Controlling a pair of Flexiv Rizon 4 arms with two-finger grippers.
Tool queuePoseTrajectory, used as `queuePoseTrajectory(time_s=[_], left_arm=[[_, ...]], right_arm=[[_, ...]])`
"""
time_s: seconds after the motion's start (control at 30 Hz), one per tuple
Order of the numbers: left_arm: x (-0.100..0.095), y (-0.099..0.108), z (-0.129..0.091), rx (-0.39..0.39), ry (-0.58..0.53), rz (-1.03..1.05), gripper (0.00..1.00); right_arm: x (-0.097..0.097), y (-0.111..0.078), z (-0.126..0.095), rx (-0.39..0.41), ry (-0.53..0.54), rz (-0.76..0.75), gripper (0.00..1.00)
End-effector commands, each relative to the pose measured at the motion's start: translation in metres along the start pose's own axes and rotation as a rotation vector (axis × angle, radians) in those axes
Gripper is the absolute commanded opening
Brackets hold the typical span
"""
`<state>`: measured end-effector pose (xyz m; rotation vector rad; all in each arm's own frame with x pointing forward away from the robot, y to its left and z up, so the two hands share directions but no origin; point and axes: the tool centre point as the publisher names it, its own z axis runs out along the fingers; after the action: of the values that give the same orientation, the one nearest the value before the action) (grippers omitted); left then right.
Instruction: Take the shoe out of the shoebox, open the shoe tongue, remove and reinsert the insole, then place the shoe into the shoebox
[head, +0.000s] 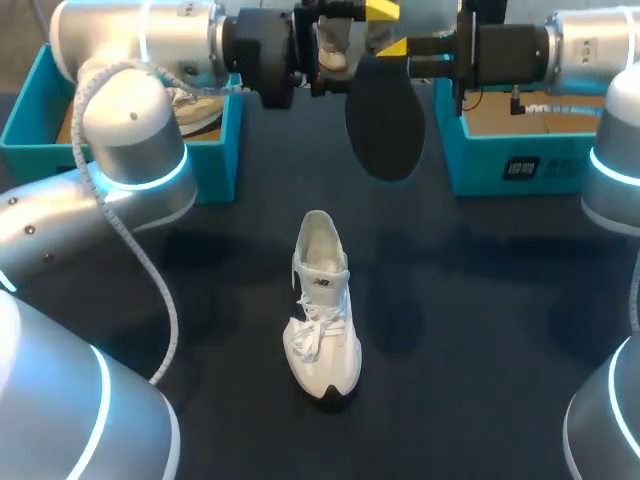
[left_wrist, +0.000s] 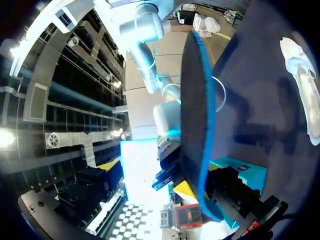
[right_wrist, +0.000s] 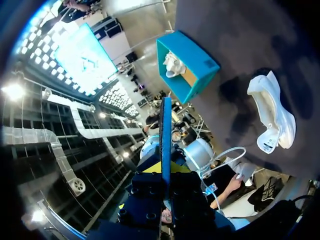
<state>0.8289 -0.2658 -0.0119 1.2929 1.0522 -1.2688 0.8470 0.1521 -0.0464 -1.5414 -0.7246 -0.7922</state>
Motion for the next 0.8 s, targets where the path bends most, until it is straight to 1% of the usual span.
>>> queuePoseTrajectory(time_s=[0.03, 0.1, 0.2, 0.27, 0.33, 0.57, 0.8], left_arm=[[0.000, -0.003, 0.000, -0.003, -0.001, -0.006, 1.00], [0.001, -0.005, 0.000, -0.002, -0.003, -0.006, 1.00], [0.001, -0.005, 0.000, 0.000, -0.001, -0.008, 1.00], [0.001, -0.005, 0.000, -0.001, 0.004, -0.015, 1.00], [0.002, -0.006, 0.000, -0.002, 0.010, -0.019, 1.00], [0.003, -0.004, 0.000, -0.007, 0.017, -0.028, 1.00], [0.007, -0.003, 0.000, -0.011, 0.034, -0.041, 1.00]], right_arm=[[0.005, 0.004, -0.007, -0.037, 0.010, -0.038, 0.00], [0.007, 0.007, -0.015, -0.053, 0.028, -0.048, 0.00], [0.009, 0.010, -0.025, -0.072, 0.028, -0.066, 0.00], [0.013, 0.011, -0.031, -0.091, 0.051, -0.077, 0.00], [0.016, 0.012, -0.036, -0.091, 0.045, -0.080, 0.00], [0.027, 0.015, -0.044, -0.093, 0.029, -0.112, 0.00], [0.031, 0.016, -0.043, -0.075, 0.016, -0.114, 0.00]])
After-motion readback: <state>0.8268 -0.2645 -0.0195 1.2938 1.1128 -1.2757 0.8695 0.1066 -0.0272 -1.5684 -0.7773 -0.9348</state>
